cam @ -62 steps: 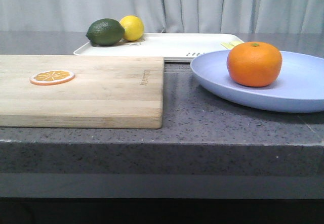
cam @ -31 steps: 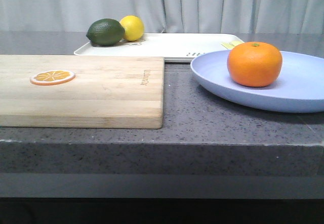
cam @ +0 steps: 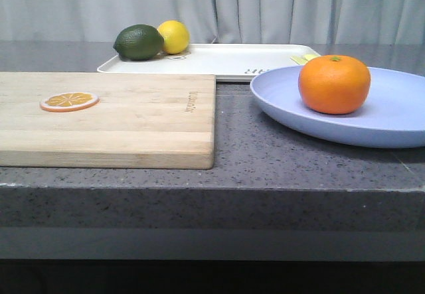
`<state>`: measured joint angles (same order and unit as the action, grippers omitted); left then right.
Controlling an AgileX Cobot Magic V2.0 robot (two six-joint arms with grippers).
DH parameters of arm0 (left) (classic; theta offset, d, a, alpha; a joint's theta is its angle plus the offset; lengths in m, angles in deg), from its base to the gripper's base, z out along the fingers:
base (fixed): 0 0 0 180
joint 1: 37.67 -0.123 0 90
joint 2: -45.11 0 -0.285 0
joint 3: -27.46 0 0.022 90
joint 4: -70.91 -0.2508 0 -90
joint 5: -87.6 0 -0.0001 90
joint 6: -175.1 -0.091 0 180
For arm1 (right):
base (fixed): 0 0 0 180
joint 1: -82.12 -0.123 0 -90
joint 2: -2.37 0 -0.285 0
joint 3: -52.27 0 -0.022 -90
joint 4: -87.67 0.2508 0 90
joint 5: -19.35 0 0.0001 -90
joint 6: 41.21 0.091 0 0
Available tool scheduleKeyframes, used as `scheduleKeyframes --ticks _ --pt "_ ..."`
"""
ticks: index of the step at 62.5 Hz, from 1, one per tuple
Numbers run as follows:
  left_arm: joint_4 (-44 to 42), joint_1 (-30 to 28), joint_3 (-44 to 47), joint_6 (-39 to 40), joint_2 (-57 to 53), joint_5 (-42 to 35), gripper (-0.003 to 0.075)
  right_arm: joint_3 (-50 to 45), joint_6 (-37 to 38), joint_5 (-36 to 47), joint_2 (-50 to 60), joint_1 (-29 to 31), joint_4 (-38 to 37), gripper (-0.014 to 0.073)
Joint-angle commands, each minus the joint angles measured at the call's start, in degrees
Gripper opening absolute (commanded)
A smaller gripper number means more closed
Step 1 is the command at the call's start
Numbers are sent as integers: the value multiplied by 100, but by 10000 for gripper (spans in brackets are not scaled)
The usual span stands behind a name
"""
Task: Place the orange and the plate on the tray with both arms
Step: 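Move the right gripper to the plate rim nearest the robot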
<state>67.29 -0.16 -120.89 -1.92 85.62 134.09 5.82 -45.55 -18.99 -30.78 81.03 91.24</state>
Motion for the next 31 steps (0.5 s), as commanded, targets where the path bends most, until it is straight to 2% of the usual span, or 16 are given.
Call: scheduleKeyframes --ticks 1,13,31 --pt "37 -6 -137 58 -11 -379 692 263 -28 146 -210 30 -39 507" --pt "37 -6 -137 58 -1 -379 693 941 -10 -576 -918 30 81 507" --pt "37 -6 -137 58 -1 -379 692 2262 42 -1691 -2632 30 224 507"
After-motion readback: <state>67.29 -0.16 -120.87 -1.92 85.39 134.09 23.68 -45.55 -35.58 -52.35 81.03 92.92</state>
